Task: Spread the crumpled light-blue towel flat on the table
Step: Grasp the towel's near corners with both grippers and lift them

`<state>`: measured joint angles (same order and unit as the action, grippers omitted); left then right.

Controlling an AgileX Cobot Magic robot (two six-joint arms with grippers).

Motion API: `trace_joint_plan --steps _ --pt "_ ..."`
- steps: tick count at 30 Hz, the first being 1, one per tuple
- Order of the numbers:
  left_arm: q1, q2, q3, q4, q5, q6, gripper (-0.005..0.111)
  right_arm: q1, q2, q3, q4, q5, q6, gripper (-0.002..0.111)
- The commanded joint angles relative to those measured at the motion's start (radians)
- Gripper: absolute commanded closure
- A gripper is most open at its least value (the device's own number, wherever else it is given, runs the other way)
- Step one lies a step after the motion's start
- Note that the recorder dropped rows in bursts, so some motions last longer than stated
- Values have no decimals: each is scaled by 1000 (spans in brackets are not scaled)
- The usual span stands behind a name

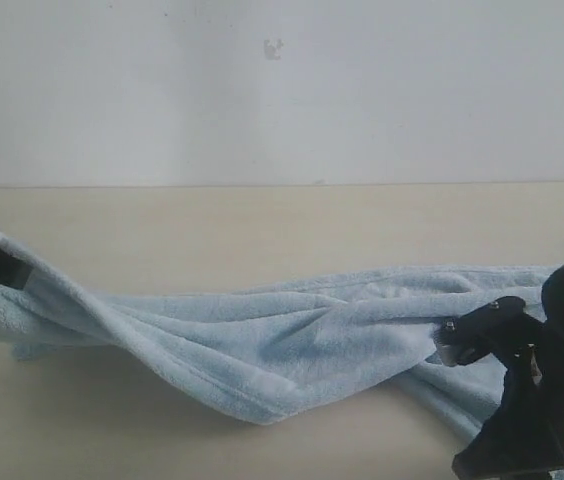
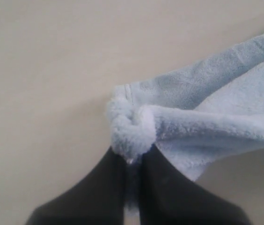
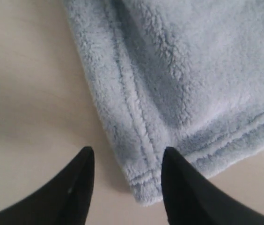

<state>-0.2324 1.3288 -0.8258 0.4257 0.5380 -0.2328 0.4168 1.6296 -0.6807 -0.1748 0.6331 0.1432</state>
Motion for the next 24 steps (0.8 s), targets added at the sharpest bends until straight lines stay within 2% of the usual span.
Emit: trace_joint_plan --steps 1,14,16,20,21,24 --pt "2 -5 9 -2 -45 2 103 0 -2 4 -15 -34 -4 64" --pt "2 -8 9 -21 -68 2 103 0 48 40 -17 -107 57 64" --pt "2 -8 9 -21 -70 2 103 0 57 40 -17 -107 57 71" --pt "2 -8 9 -21 -74 2 103 0 57 40 -17 -125 65 105" --pt "2 -8 9 -21 -74 2 103 0 57 40 -17 -130 76 108" --pt "2 -8 9 -29 -74 2 103 0 57 40 -46 -143 160 106"
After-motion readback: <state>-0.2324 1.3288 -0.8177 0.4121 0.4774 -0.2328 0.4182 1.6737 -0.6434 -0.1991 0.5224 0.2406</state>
